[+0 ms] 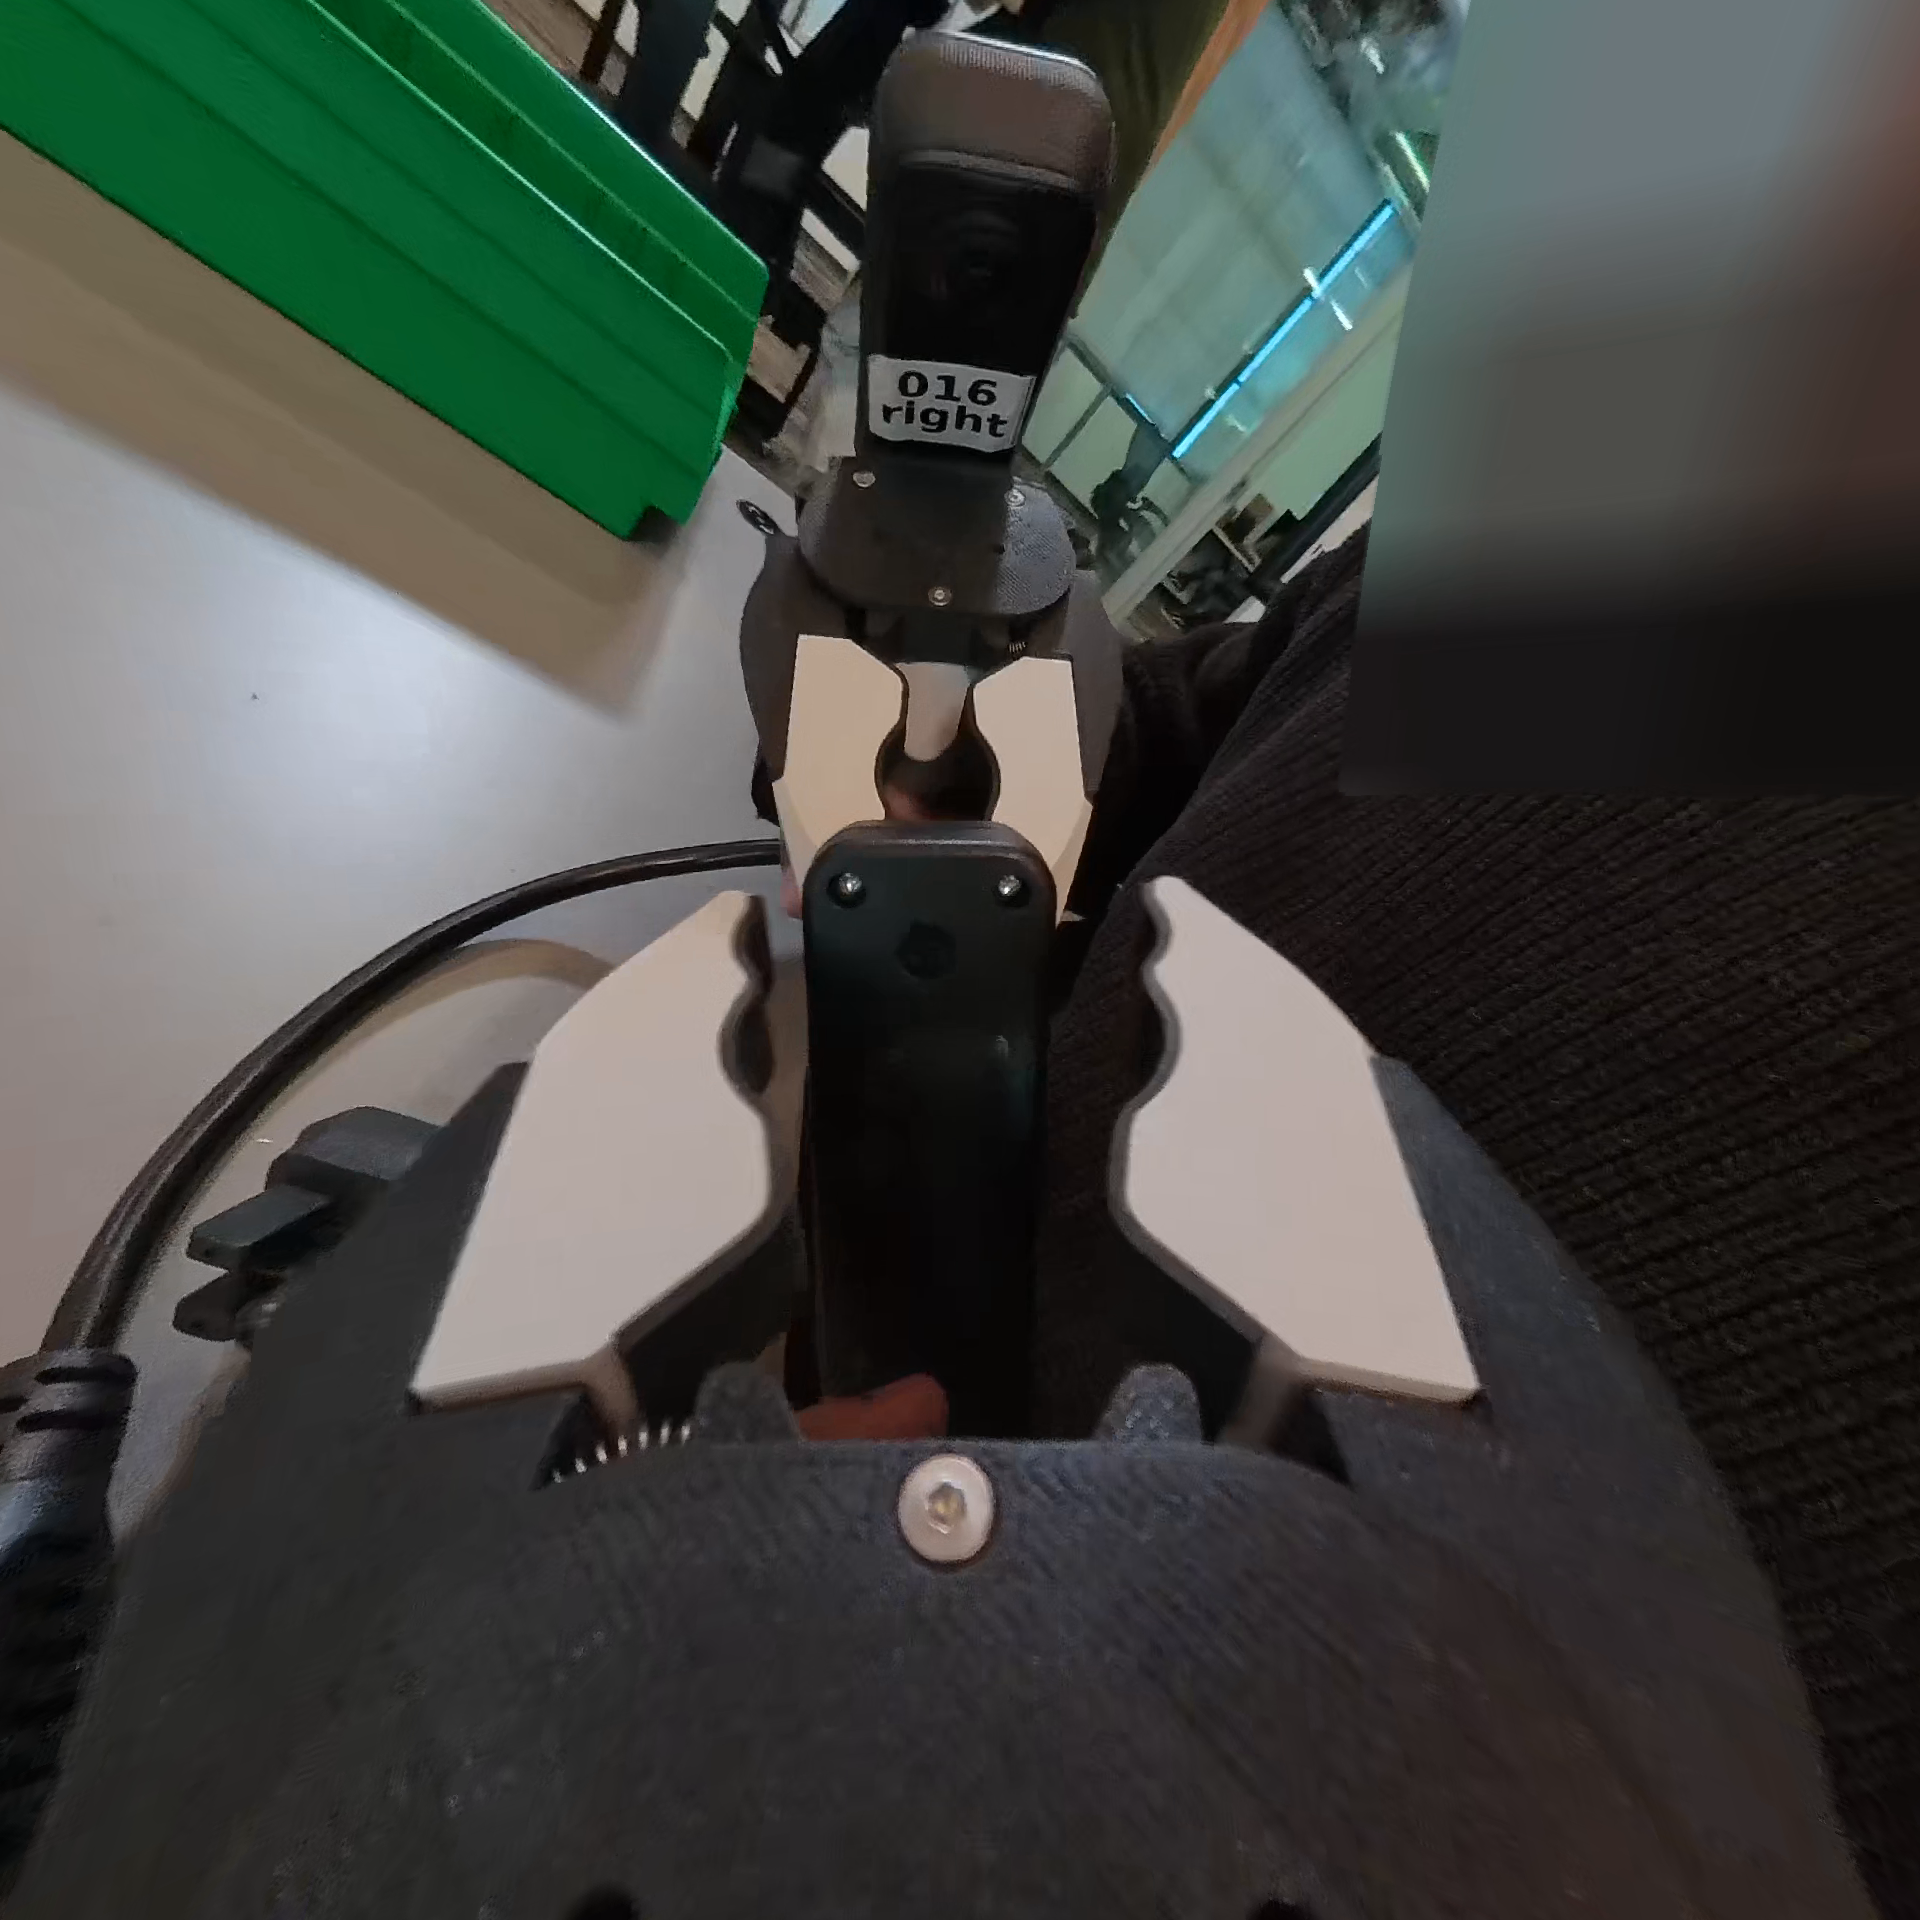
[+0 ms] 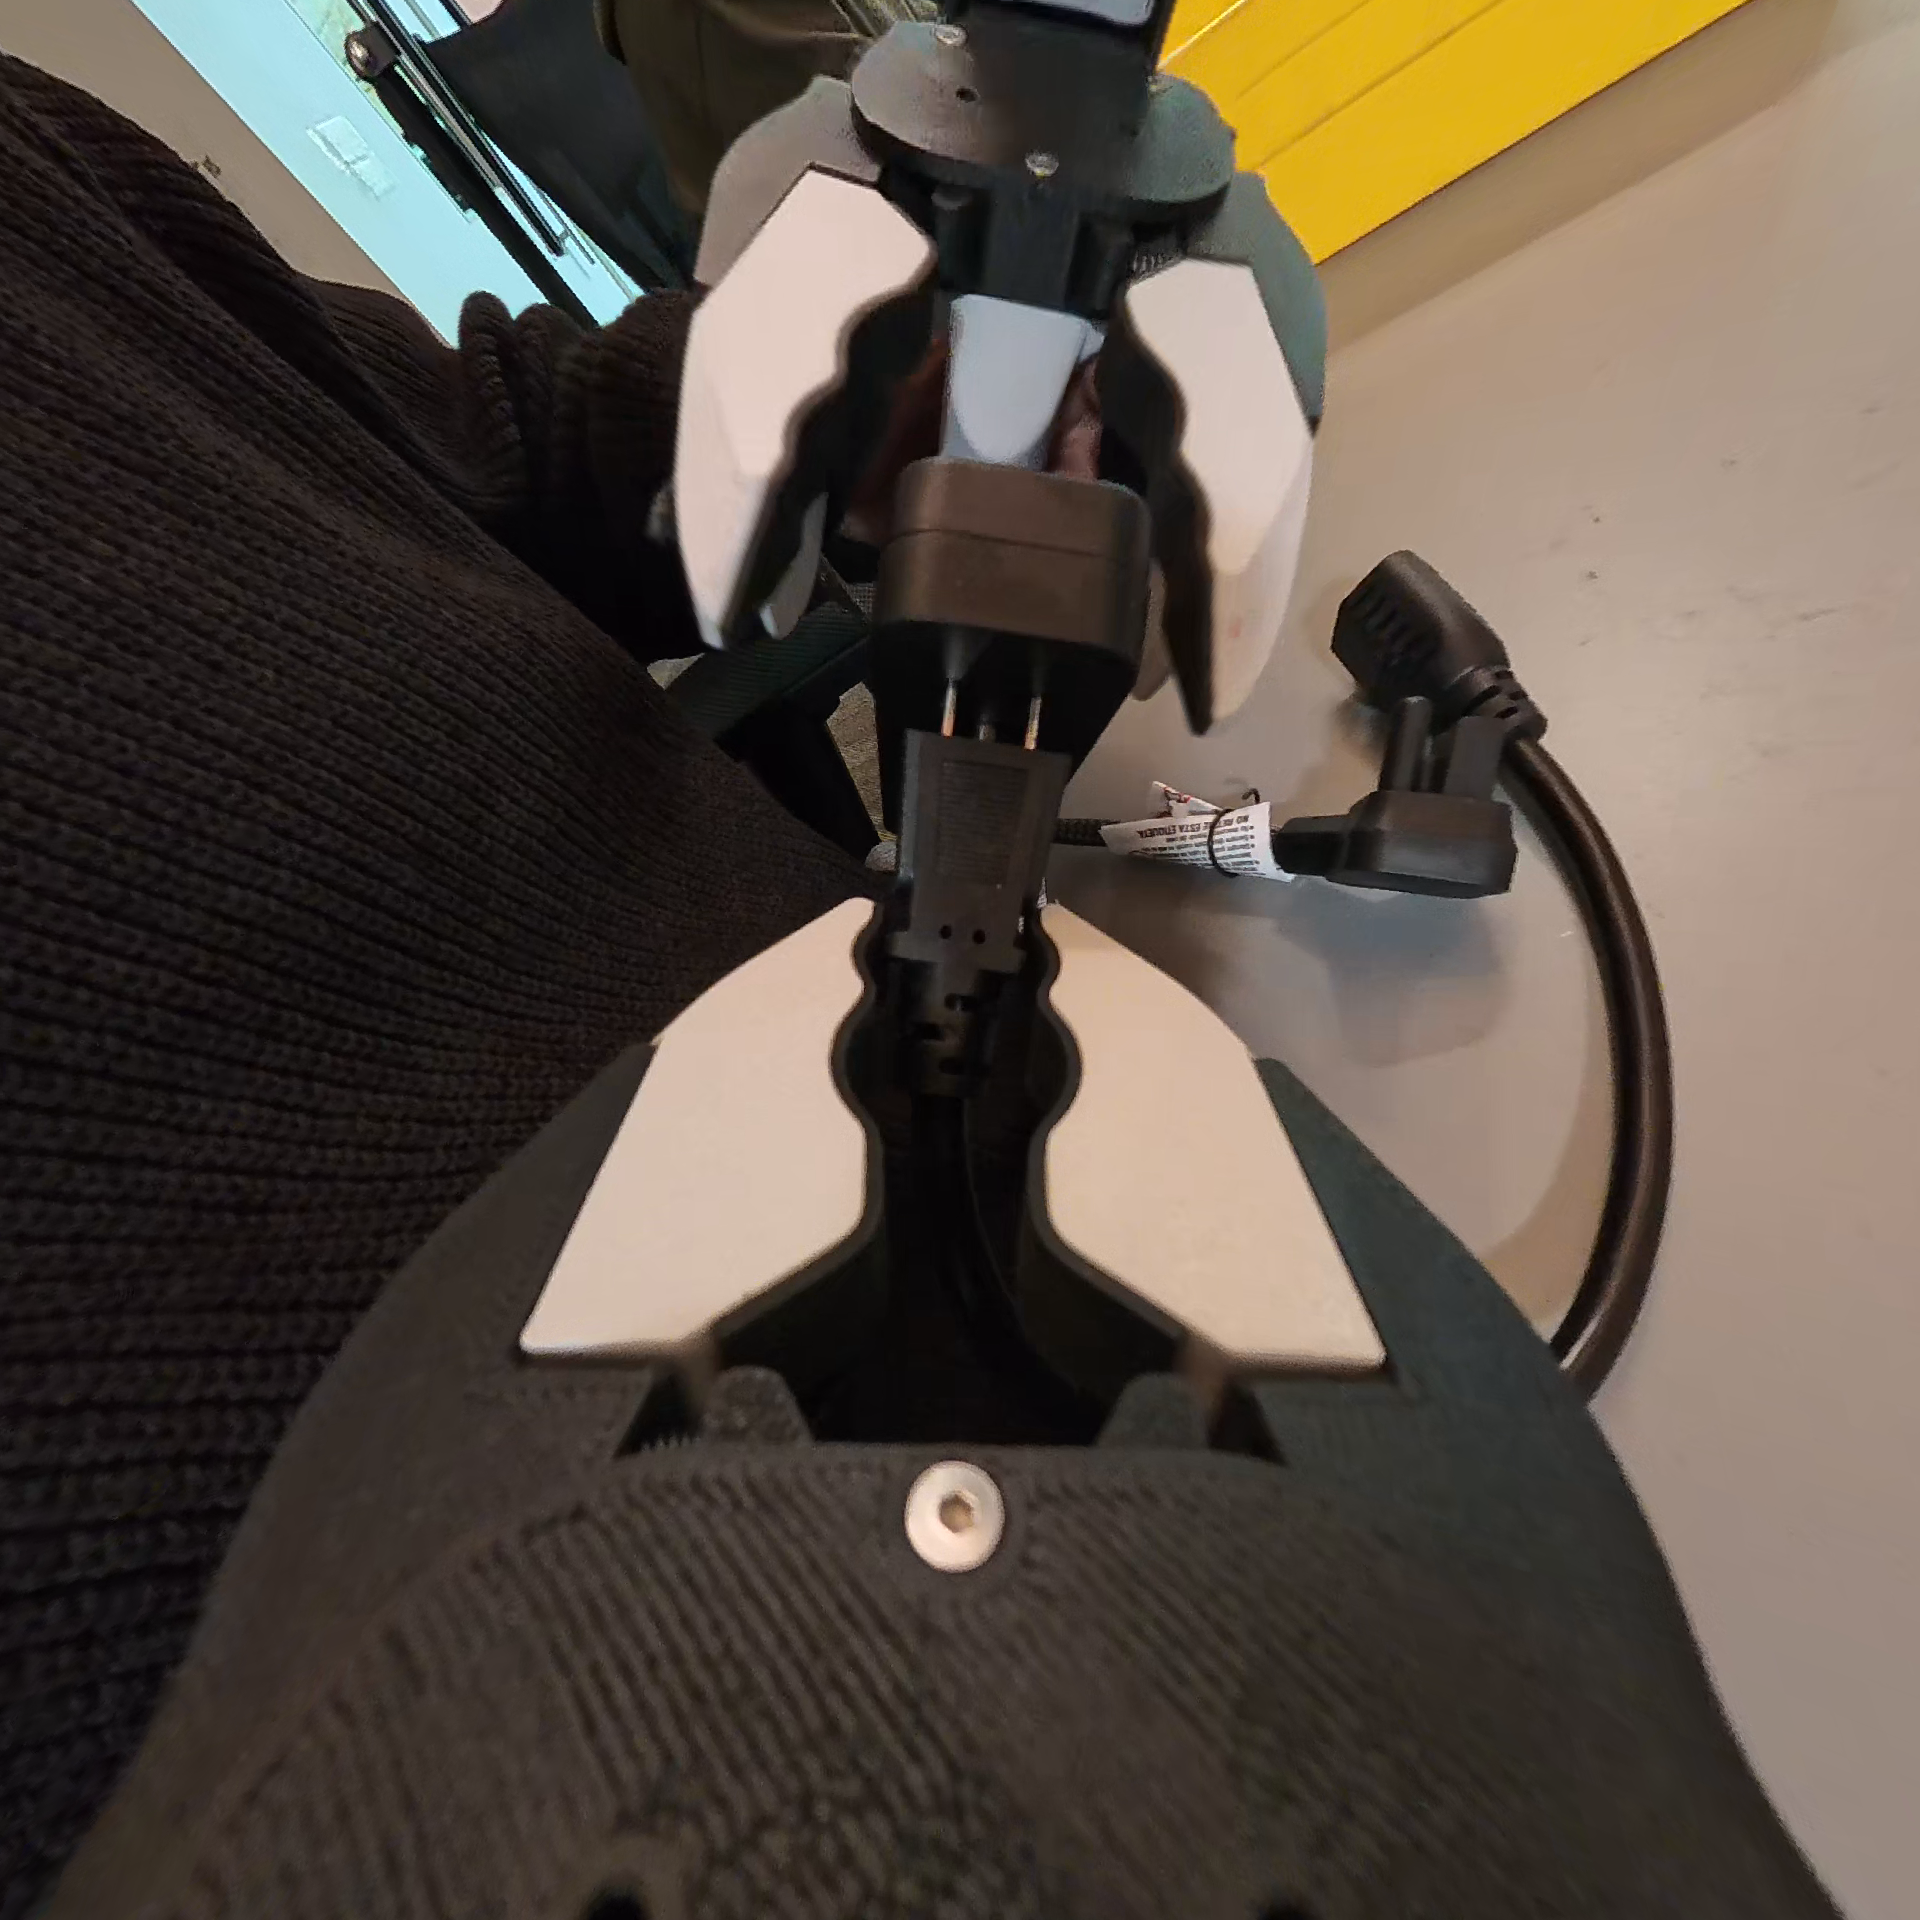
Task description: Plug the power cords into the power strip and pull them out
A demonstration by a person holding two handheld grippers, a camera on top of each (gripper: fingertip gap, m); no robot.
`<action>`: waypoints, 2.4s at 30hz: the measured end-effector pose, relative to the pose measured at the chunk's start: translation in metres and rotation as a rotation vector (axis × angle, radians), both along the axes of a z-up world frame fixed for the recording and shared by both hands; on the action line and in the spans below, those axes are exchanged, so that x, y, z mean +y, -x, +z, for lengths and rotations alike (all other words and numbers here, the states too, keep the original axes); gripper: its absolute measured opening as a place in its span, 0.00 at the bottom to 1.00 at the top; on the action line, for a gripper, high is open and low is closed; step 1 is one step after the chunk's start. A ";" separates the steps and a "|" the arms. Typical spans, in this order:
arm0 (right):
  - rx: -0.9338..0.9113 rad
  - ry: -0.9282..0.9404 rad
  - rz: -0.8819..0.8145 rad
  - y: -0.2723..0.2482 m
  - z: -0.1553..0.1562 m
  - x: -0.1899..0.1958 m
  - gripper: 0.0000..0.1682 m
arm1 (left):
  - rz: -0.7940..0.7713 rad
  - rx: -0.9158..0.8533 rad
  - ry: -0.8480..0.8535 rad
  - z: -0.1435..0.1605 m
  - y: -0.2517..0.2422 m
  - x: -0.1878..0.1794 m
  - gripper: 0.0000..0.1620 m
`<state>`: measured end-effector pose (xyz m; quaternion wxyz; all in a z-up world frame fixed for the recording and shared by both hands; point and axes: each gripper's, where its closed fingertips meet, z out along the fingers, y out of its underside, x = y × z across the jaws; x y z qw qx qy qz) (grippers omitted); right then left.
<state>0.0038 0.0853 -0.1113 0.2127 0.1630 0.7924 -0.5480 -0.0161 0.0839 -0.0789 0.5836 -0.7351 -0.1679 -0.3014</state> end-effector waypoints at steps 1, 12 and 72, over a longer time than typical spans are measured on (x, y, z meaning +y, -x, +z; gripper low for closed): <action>0.001 0.000 0.000 0.000 0.000 0.000 0.15 | -0.015 -0.011 -0.006 0.000 -0.002 0.000 0.36; -0.004 0.002 -0.014 -0.001 0.002 -0.002 0.15 | 0.006 -0.106 -0.013 -0.003 -0.001 0.000 0.30; 0.761 0.086 -0.346 0.058 0.036 0.029 0.07 | 0.097 -0.646 -0.316 -0.005 0.041 0.021 0.30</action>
